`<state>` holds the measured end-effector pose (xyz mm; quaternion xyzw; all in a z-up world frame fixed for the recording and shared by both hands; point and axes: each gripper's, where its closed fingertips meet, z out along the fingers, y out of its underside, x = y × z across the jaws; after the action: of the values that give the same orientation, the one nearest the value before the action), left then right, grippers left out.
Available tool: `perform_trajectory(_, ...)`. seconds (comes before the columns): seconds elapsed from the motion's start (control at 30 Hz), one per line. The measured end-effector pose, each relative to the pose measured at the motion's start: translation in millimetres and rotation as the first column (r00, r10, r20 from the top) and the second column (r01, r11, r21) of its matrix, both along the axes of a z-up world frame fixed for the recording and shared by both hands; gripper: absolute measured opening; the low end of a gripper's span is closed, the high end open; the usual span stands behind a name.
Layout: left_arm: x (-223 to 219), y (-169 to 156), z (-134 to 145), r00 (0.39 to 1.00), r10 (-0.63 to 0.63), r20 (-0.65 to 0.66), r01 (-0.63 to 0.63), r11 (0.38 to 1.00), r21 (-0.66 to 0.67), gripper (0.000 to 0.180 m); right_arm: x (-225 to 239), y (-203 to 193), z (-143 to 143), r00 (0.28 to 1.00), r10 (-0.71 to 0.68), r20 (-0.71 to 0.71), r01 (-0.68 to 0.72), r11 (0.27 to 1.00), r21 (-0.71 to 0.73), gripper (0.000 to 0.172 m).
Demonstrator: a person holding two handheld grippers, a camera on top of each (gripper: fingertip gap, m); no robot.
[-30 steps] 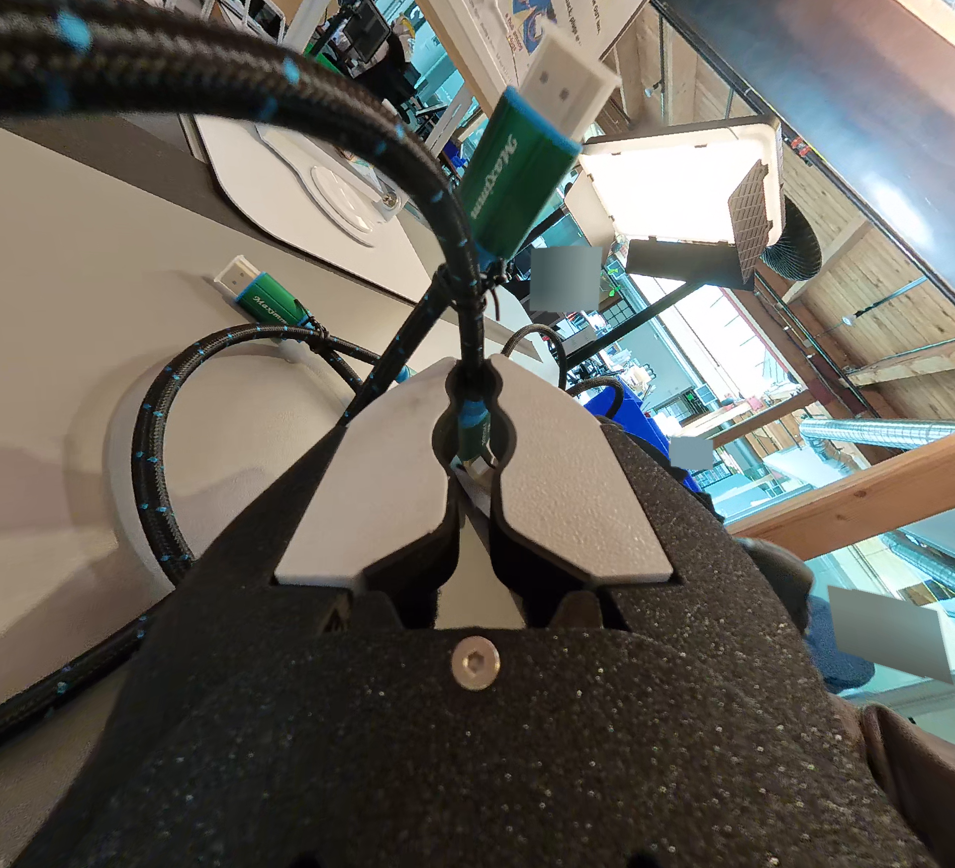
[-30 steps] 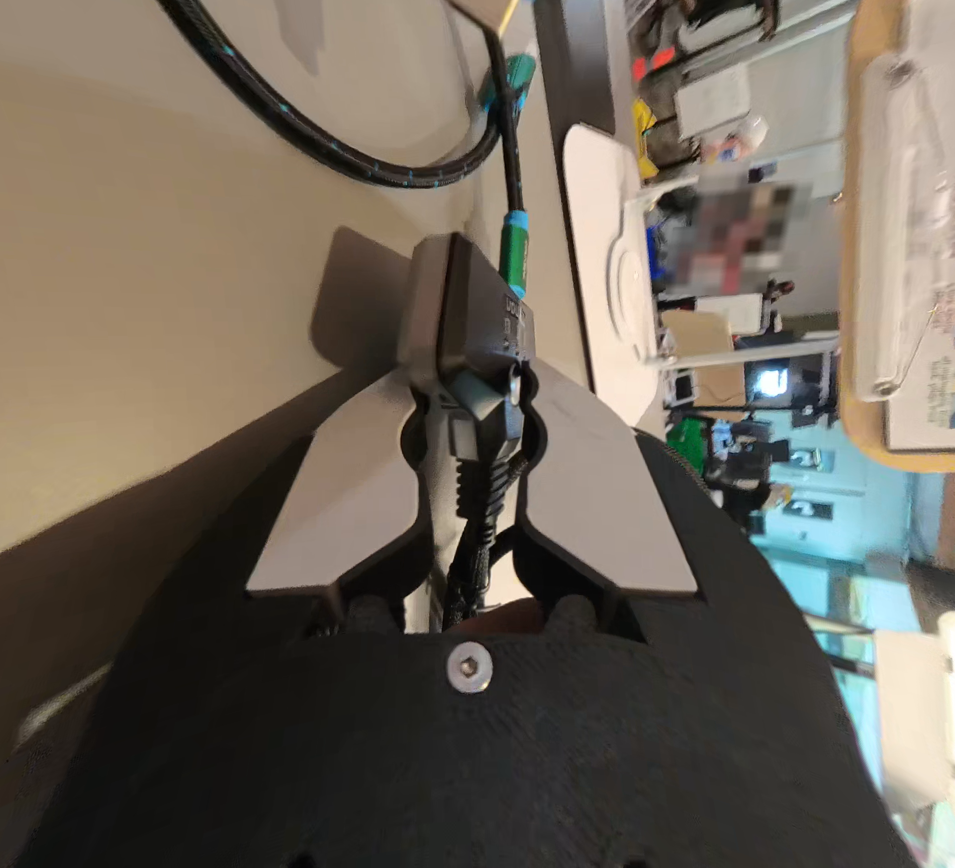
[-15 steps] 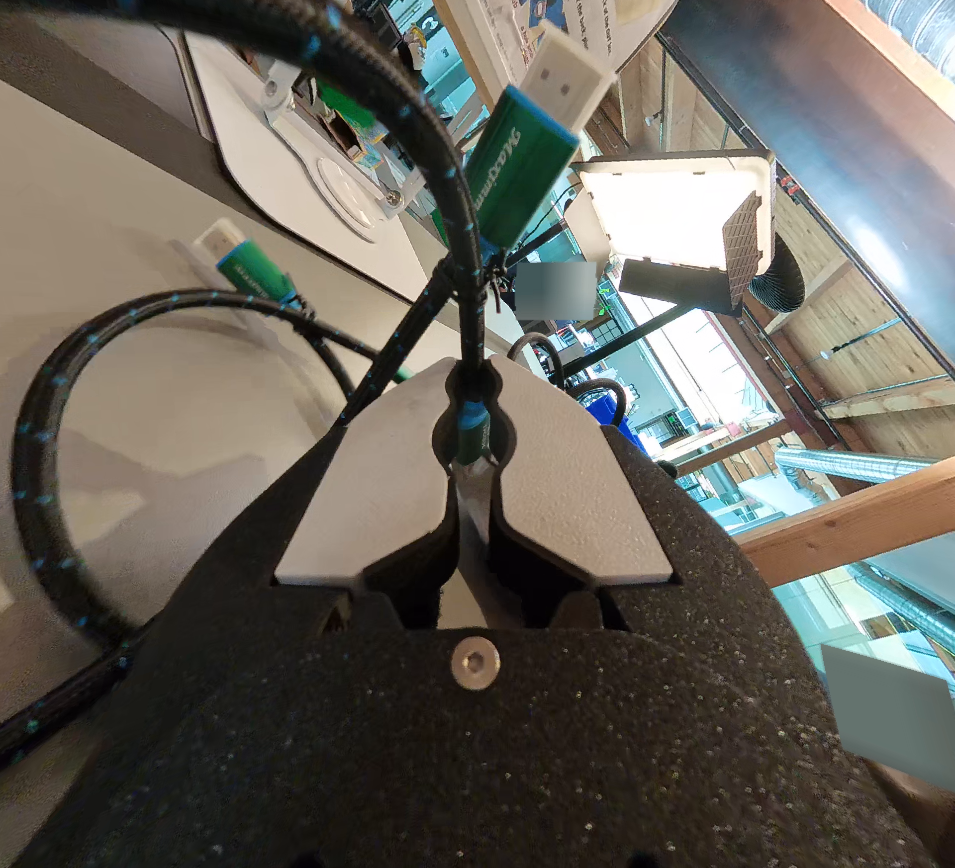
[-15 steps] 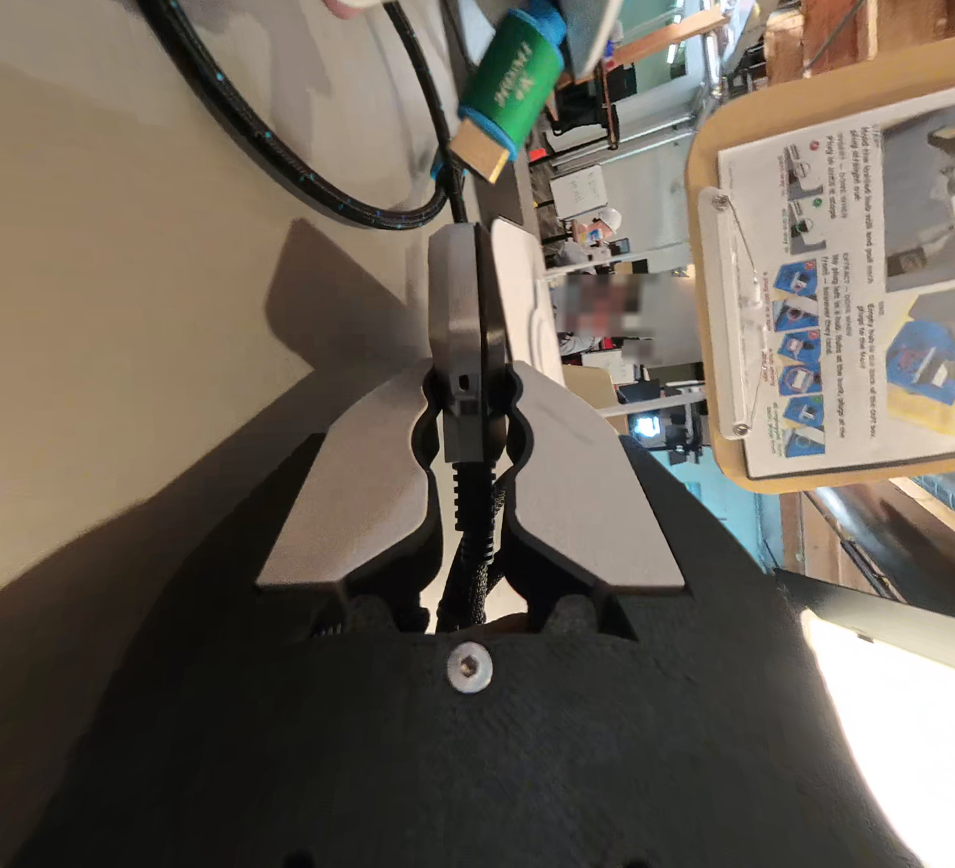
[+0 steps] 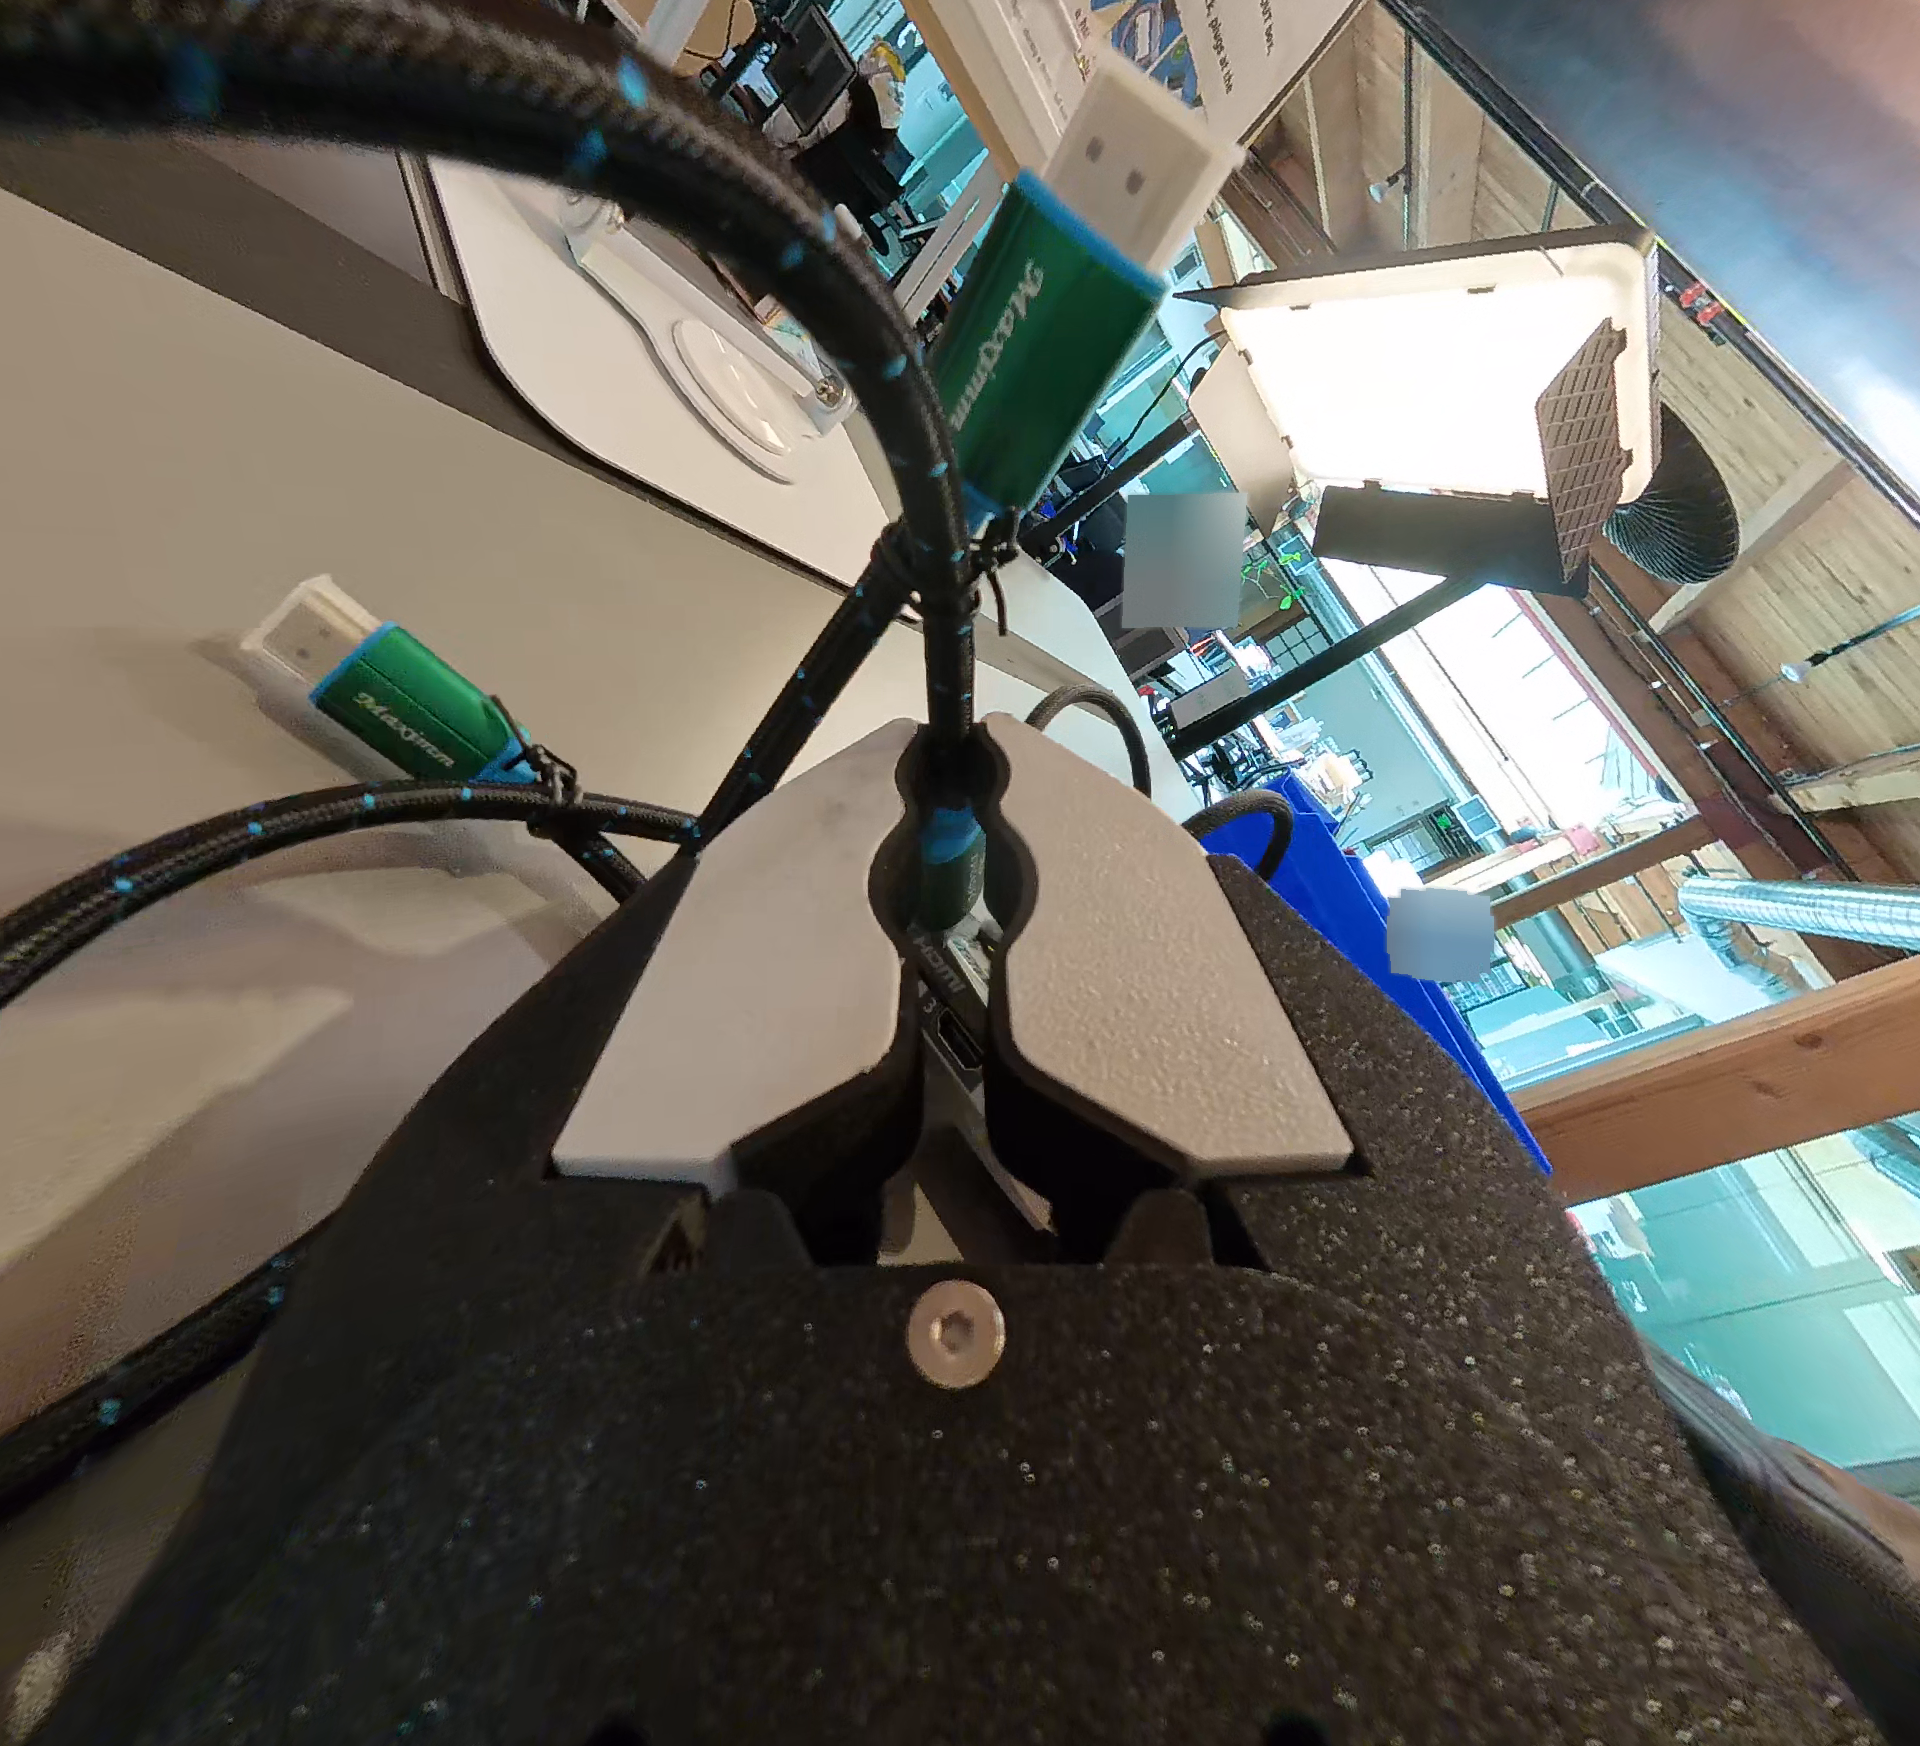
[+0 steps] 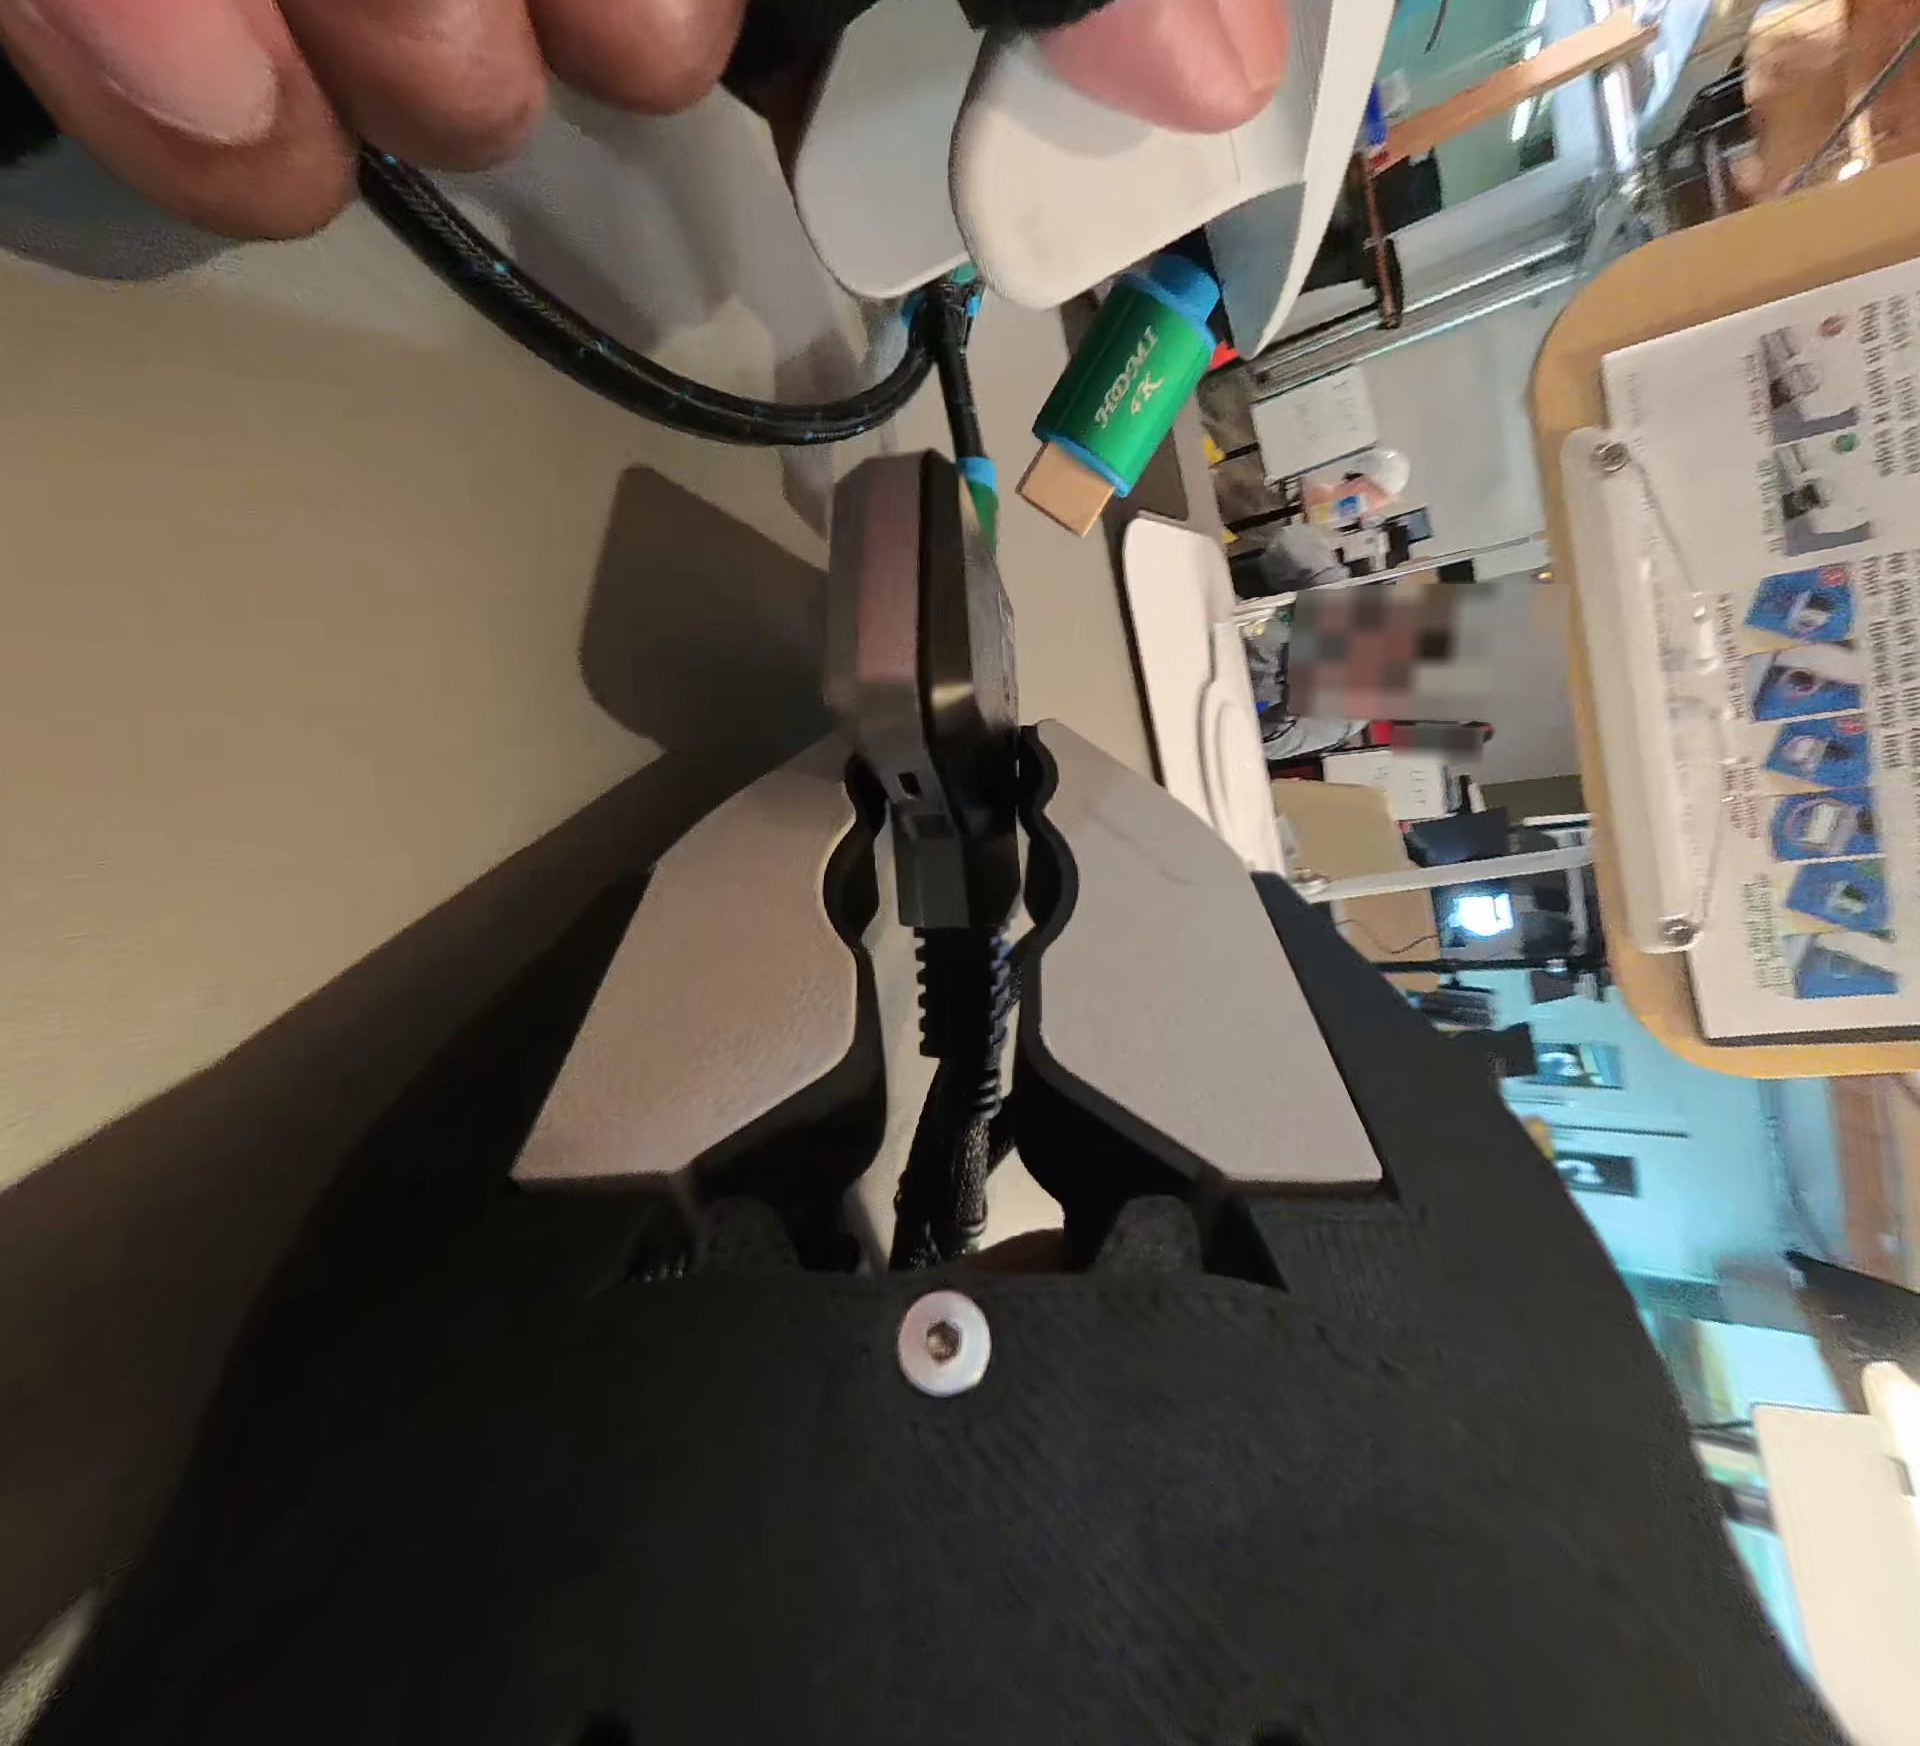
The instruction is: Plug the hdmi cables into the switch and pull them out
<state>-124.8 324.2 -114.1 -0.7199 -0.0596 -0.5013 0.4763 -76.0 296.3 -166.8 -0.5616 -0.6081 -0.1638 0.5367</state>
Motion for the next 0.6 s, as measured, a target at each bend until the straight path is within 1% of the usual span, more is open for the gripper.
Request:
perform_trajectory(0.1, -1.6, 0.2, 0.3, 1.0, 0.004, -0.017, -0.004, 1.0, 0.01, 0.006, 0.4, -10.6, -5.4, 1.0, -0.004, -0.022, 0.001, 0.988, -0.155, 0.033)
perform_trajectory(0.17, -2.4, 0.2, 0.4, 1.0, 0.003, -0.015, -0.003, 1.0, 0.011, 0.006, 3.5, -22.5, -8.2, 0.999, -0.004, -0.033, -0.007, 0.946, -0.324, 0.042)
perform_trajectory(0.23, -3.2, 0.3, 0.6, 1.0, 0.004, -0.013, -0.004, 1.0, 0.013, 0.006, 7.4, -34.9, 0.6, 0.995, -0.021, -0.098, -0.03, 0.871, -0.49, 0.044)
perform_trajectory(0.3, -3.3, 0.5, 0.5, 1.0, 0.002, -0.011, -0.002, 1.0, 0.011, 0.006, 10.1, -45.8, 20.4, 0.973, -0.064, -0.222, -0.094, 0.77, -0.631, 0.045)
perform_trajectory(0.37, -2.9, 0.4, 0.3, 1.0, 0.0, -0.012, 0.0, 1.0, 0.01, 0.006, 17.4, -49.4, 39.6, 0.934, -0.158, -0.321, -0.14, 0.664, -0.734, 0.042)
perform_trajectory(0.43, -2.5, 0.5, 0.0, 1.0, -0.002, -0.014, 0.002, 1.0, 0.009, 0.006, 33.6, -48.3, 42.2, 0.912, -0.271, -0.308, -0.105, 0.573, -0.813, 0.04)
perform_trajectory(0.5, -2.0, 0.6, -0.4, 1.0, -0.005, -0.015, 0.005, 1.0, 0.008, 0.006, 50.2, -51.1, 33.2, 0.905, -0.344, -0.25, -0.052, 0.494, -0.868, 0.04)
perform_trajectory(0.57, -1.2, 0.4, -0.9, 1.0, -0.008, -0.02, 0.008, 1.0, 0.006, 0.006, 64.7, -50.3, 18.4, 0.899, -0.396, -0.185, 0.014, 0.449, -0.893, 0.041)
perform_trajectory(0.6, -0.5, 0.4, -1.3, 1.0, -0.011, -0.024, 0.011, 1.0, 0.005, 0.006, 68.9, -45.2, 12.8, 0.887, -0.426, -0.179, 0.033, 0.445, -0.895, 0.041)
